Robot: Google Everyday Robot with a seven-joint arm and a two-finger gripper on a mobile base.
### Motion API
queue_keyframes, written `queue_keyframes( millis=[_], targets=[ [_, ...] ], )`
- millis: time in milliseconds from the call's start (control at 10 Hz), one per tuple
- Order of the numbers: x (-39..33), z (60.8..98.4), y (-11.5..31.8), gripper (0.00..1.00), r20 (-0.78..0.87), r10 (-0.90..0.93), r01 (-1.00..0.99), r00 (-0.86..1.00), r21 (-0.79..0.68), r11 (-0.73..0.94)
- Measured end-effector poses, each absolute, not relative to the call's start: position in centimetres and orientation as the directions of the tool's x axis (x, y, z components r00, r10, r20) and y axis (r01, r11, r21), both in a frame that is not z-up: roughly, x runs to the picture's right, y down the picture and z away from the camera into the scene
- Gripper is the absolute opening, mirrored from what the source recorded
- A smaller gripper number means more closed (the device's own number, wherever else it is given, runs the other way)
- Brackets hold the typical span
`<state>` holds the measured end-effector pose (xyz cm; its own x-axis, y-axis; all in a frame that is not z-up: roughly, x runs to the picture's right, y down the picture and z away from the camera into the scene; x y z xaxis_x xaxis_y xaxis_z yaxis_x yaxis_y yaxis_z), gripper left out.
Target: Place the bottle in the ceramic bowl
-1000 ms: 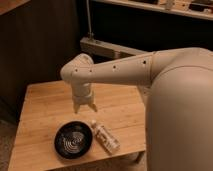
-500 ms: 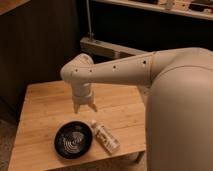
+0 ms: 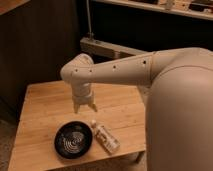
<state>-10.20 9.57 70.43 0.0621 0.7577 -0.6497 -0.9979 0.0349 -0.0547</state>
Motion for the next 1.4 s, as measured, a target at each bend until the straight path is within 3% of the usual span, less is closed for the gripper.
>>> queue_keyframes(
  millis=[300,900,1400],
  targets=[
    [-10.1,70.6,9.6,0.65,-0.649,0.757,-0.997,0.077,-0.073,0.038],
    [-4.5,70.1,11.6,0.65,-0.543,0.695,-0.874,0.471,-0.393,0.286],
    [-3.5,69.7,12.1,0.65,-0.515,0.683,-0.847,0.518,-0.423,0.324]
  ],
)
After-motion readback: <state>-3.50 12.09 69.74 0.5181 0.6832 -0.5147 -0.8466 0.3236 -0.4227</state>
